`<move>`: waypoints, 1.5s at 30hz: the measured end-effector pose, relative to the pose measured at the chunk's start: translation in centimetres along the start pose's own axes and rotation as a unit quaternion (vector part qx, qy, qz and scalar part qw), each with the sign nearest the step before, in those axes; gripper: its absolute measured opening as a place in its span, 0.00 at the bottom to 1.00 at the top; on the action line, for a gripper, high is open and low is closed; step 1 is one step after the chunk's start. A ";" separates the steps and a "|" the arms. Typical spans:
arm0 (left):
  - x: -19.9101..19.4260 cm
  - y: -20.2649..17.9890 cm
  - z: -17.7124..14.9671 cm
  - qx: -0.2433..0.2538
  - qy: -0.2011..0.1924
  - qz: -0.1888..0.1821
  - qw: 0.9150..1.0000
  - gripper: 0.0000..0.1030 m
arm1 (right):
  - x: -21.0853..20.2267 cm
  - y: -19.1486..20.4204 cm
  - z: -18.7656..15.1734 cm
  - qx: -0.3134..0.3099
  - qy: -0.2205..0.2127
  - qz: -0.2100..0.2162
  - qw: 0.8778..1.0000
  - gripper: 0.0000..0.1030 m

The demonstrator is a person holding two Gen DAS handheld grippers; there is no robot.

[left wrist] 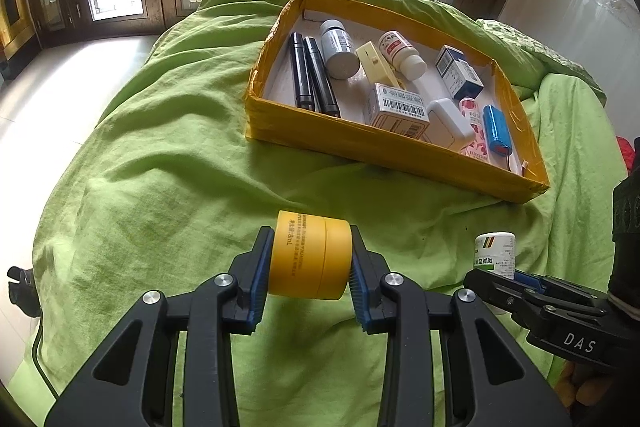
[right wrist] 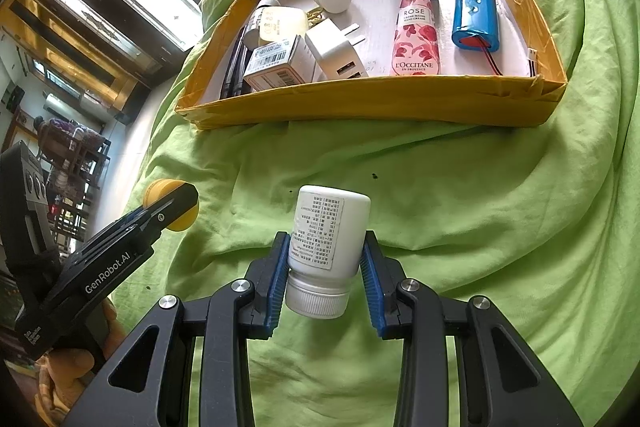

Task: Organize rigid objects
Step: 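Lift the tape roll with the left tool while the right tool lifts the white bottle toward the tray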

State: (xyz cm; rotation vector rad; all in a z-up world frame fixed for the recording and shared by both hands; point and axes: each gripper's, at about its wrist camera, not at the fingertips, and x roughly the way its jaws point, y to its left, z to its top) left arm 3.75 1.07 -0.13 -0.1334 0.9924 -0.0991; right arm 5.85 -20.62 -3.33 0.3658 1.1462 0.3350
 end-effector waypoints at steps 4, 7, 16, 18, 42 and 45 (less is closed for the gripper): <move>-0.3 0.1 0.1 -0.002 -0.006 0.001 1.000 0.31 | 0.0 0.0 0.0 -0.001 -0.001 0.000 1.000 0.30; -0.7 0.1 0.1 -0.004 -0.012 -0.002 1.000 0.31 | -0.3 0.2 0.1 -0.005 -0.009 -0.002 1.000 0.30; -1.8 0.6 1.1 -0.024 -0.025 -0.026 0.999 0.31 | -2.9 0.1 1.7 0.004 -0.046 0.018 0.999 0.30; -1.8 0.4 1.3 -0.022 -0.025 -0.028 0.999 0.31 | -3.6 -0.2 2.1 0.009 -0.058 0.018 0.998 0.30; -1.5 -2.8 4.7 0.022 -0.038 -0.018 0.999 0.31 | -5.6 -0.8 5.3 0.033 -0.088 0.036 0.995 0.30; -1.3 -2.9 5.2 0.026 -0.038 -0.018 0.999 0.31 | -5.8 -0.7 6.4 0.036 -0.096 0.039 0.994 0.30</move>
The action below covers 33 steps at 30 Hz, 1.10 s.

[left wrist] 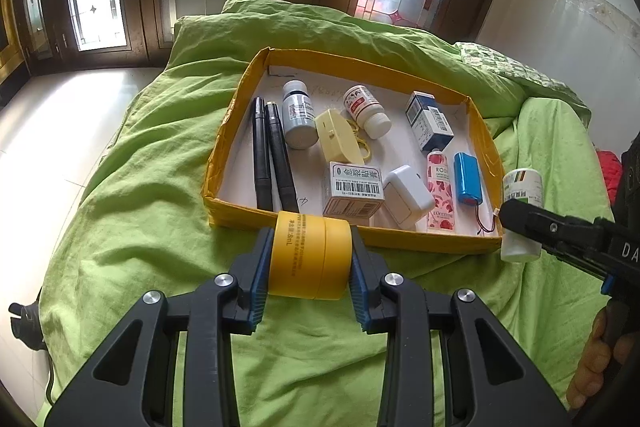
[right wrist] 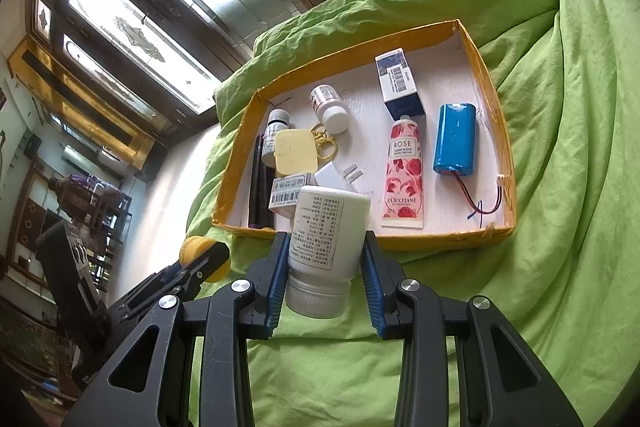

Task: Organize rigid objects
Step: 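Lift the tape roll with the left tool while the right tool lifts the white bottle toward the tray, then lower and release the tape roll with the left tool while the right tool releases the bottle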

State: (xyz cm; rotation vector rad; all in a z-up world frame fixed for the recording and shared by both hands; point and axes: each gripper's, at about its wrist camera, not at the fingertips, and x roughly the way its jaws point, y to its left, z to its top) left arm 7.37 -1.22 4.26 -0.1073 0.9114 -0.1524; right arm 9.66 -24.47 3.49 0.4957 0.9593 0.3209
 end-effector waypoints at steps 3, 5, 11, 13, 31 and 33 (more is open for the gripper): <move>0.2 0.2 1.0 0.002 -0.001 -0.002 1.000 0.31 | 0.1 0.1 1.1 0.002 -0.007 0.001 1.000 0.30; 0.1 0.3 1.9 0.000 -0.004 -0.007 1.000 0.31 | 0.3 0.1 2.0 0.003 -0.011 0.000 1.000 0.30; 0.7 0.3 6.3 -0.001 -0.008 -0.027 1.000 0.31 | 1.4 -0.4 4.4 0.008 -0.015 -0.009 1.000 0.30; 1.5 -0.2 8.3 0.006 -0.005 -0.037 0.999 0.31 | 2.1 -0.5 5.1 0.008 -0.010 -0.013 1.000 0.30; 14.4 -2.2 15.1 0.005 0.050 -0.048 0.998 0.31 | 9.4 -1.5 7.5 -0.015 0.044 -0.036 0.998 0.30; 15.3 -2.2 14.9 0.006 0.051 -0.044 0.998 0.31 | 9.9 -1.7 7.6 -0.015 0.048 -0.038 0.998 0.30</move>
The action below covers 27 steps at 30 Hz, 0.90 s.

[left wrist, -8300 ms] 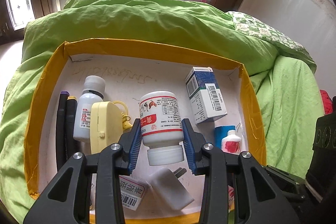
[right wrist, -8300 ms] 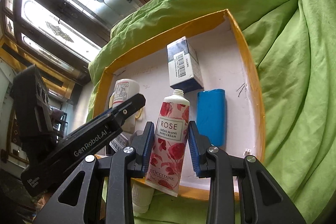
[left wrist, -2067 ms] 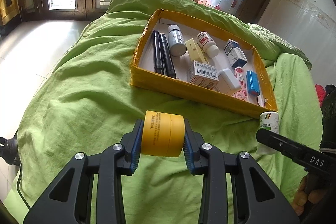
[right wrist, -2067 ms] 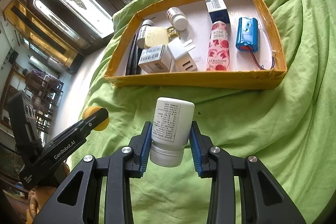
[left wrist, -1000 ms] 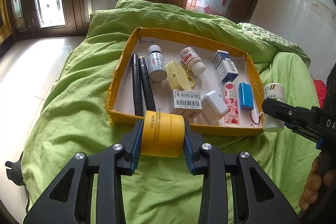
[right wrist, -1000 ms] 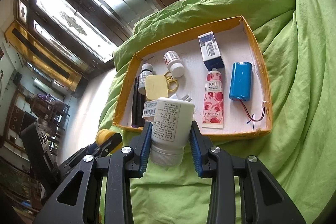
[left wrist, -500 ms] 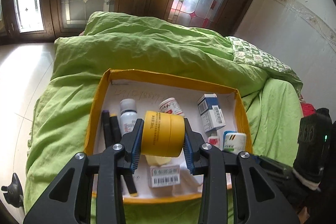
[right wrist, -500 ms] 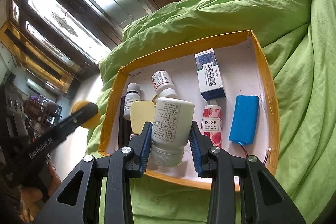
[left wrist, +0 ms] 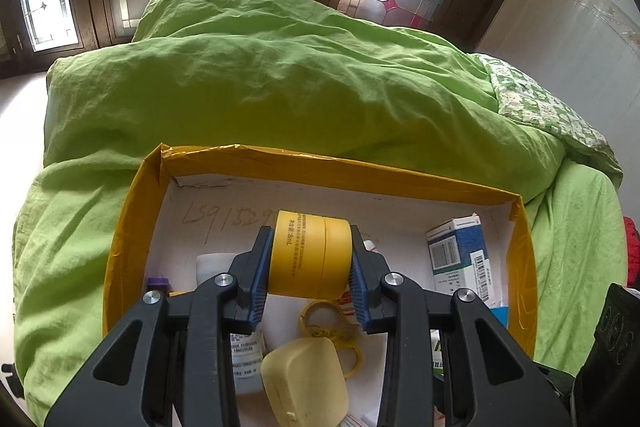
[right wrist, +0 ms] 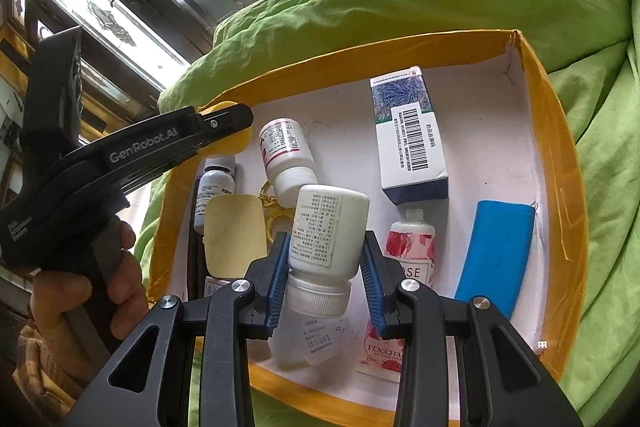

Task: Organize rigid objects

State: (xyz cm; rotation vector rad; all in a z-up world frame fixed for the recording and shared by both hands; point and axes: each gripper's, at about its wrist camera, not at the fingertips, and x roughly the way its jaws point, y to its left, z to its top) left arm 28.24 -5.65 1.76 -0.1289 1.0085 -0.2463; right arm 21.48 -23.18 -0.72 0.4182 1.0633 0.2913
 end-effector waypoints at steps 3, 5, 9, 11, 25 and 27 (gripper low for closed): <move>1.0 0.1 0.0 0.004 0.003 0.007 1.000 0.31 | 0.5 -0.1 0.2 -0.003 0.003 -0.008 1.000 0.30; 1.6 0.2 0.0 0.004 0.005 0.013 1.000 0.31 | 0.8 -0.1 0.4 -0.006 0.003 -0.011 1.000 0.30; 2.2 0.4 -0.1 0.002 -0.001 0.020 1.000 0.32 | 1.1 -0.3 0.5 -0.010 -0.004 -0.007 1.000 0.30; 2.1 0.3 -0.1 0.002 -0.003 0.021 1.000 0.32 | 1.0 -0.2 0.4 -0.019 -0.014 -0.007 1.000 0.30; -10.8 -1.4 -5.2 0.039 -0.105 0.074 0.991 0.81 | -6.6 0.6 -4.3 0.000 -0.090 -0.033 0.995 0.69; -12.5 -1.7 -6.9 0.050 -0.106 0.099 0.988 0.81 | -8.1 0.5 -6.1 0.005 -0.091 -0.035 0.995 0.79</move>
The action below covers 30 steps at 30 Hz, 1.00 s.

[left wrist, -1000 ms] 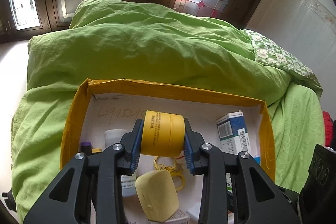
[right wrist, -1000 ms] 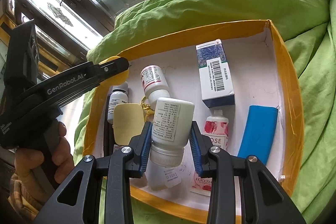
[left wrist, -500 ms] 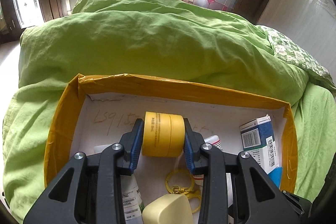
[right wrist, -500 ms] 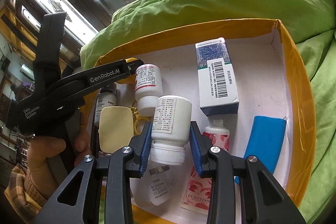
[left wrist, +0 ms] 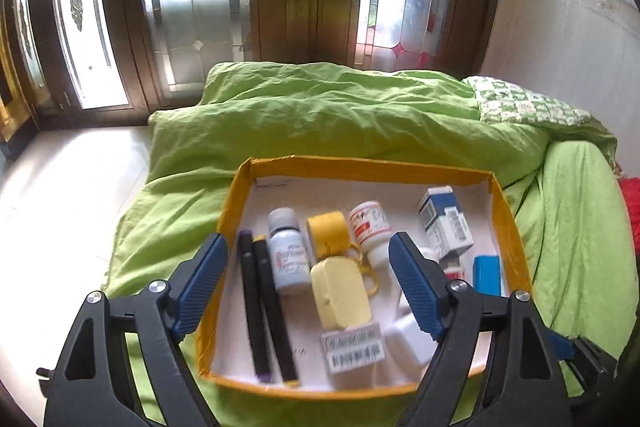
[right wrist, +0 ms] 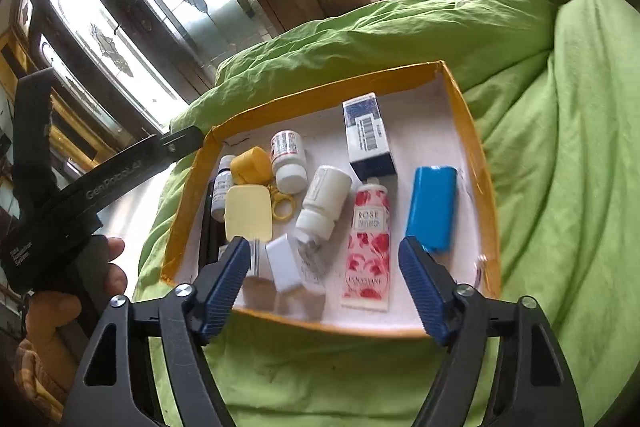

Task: Organize rigid objects

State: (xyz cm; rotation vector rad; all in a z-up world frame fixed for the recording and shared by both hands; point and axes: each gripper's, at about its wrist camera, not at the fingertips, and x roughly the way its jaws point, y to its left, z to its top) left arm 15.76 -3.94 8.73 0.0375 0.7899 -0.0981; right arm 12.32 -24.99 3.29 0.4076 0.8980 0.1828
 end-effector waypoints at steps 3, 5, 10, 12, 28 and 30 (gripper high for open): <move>-2.9 -0.2 -2.0 0.016 -0.002 0.021 1.000 0.81 | -2.0 -0.1 -2.4 -0.003 0.006 -0.006 1.000 0.92; -4.5 -0.4 -3.0 0.018 -0.002 0.023 1.000 0.81 | -3.1 -0.2 -3.8 -0.010 0.014 -0.015 1.000 0.97; -7.8 -0.6 -4.9 0.014 0.004 0.020 1.000 0.81 | -5.6 0.0 -6.5 -0.033 0.007 -0.032 0.999 0.99; -8.7 -0.6 -5.3 0.010 0.007 0.016 1.000 0.81 | -6.4 0.3 -7.0 -0.042 -0.003 -0.041 0.998 0.99; -12.8 -1.1 -7.6 0.000 -0.002 -0.001 1.000 0.84 | -10.8 1.8 -9.9 -0.060 -0.033 -0.048 0.997 0.99; -12.4 -0.8 -8.7 0.002 0.010 -0.004 1.000 0.84 | -10.7 1.9 -10.2 -0.060 -0.025 -0.049 0.997 0.99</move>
